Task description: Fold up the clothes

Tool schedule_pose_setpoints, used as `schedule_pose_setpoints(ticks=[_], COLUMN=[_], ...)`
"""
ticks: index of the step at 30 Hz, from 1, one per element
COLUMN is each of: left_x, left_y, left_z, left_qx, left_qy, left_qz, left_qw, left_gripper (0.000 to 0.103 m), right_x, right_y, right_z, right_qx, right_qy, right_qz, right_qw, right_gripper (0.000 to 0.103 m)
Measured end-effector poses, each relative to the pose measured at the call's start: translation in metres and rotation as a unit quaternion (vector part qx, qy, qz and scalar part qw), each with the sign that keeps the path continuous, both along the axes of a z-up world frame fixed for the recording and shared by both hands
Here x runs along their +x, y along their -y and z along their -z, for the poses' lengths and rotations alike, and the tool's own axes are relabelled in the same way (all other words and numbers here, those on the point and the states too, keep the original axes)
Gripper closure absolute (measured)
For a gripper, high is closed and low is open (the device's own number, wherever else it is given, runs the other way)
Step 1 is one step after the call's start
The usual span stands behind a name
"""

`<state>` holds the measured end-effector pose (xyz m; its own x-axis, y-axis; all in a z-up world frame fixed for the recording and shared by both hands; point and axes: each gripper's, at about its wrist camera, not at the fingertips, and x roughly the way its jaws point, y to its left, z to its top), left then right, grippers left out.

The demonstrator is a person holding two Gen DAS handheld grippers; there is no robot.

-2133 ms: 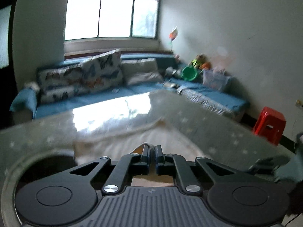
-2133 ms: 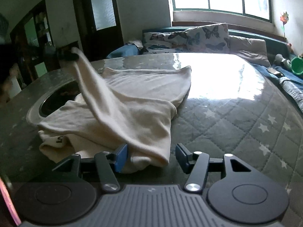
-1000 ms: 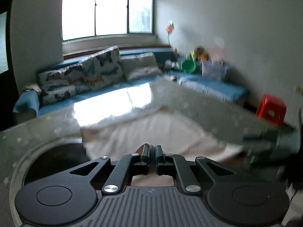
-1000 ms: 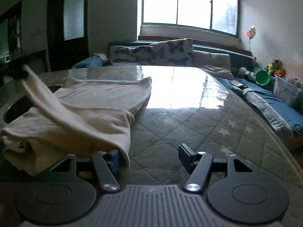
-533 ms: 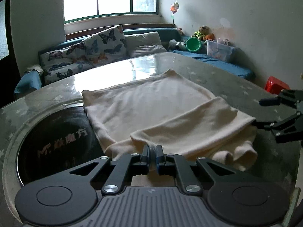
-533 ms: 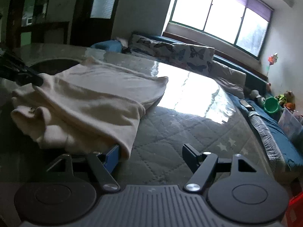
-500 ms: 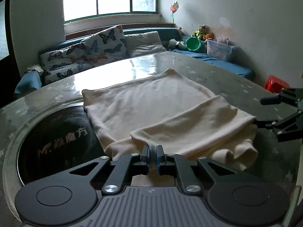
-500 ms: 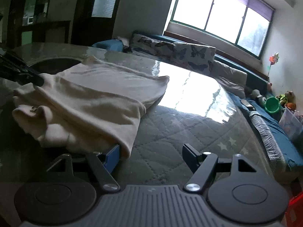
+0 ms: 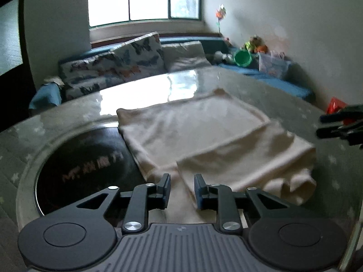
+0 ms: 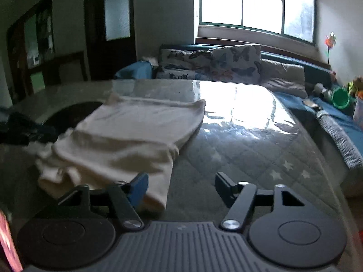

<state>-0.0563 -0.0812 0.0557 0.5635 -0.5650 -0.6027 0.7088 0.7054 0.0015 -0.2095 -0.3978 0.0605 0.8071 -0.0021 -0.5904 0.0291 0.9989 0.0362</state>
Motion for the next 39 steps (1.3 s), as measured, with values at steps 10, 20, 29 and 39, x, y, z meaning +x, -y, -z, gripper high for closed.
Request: schedule_pose_setpoints(ticks=[10, 20, 29, 39], left_x=[0.012, 0.021, 0.028, 0.038], left_y=[0.036, 0.027, 0.028, 0.027], left_z=[0.011, 0.022, 0.018, 0.025], left_qx=[0.001, 0.002, -0.013, -0.008], left_qy=[-0.013, -0.030, -0.030, -0.042], left_qz=[0.034, 0.027, 0.022, 0.014], left_qw=[0.9993, 0.9992, 0.9992, 0.9990], left_gripper=[0.079, 0.079, 0.079, 0.078], right_x=[0.056, 0.064, 0.080, 0.080], right_y=[-0.001, -0.001, -0.017, -0.010], right_z=[0.010, 0.027, 0.020, 0.025], right_qx=[0.045, 0.010, 0.002, -0.008], right_qy=[0.004, -0.024, 0.001, -0.005], right_qz=[-0.020, -0.008, -0.038, -0.023], right_qw=[0.999, 1.000, 0.999, 1.000], right_gripper=[0.074, 0.087, 0.087, 0.087])
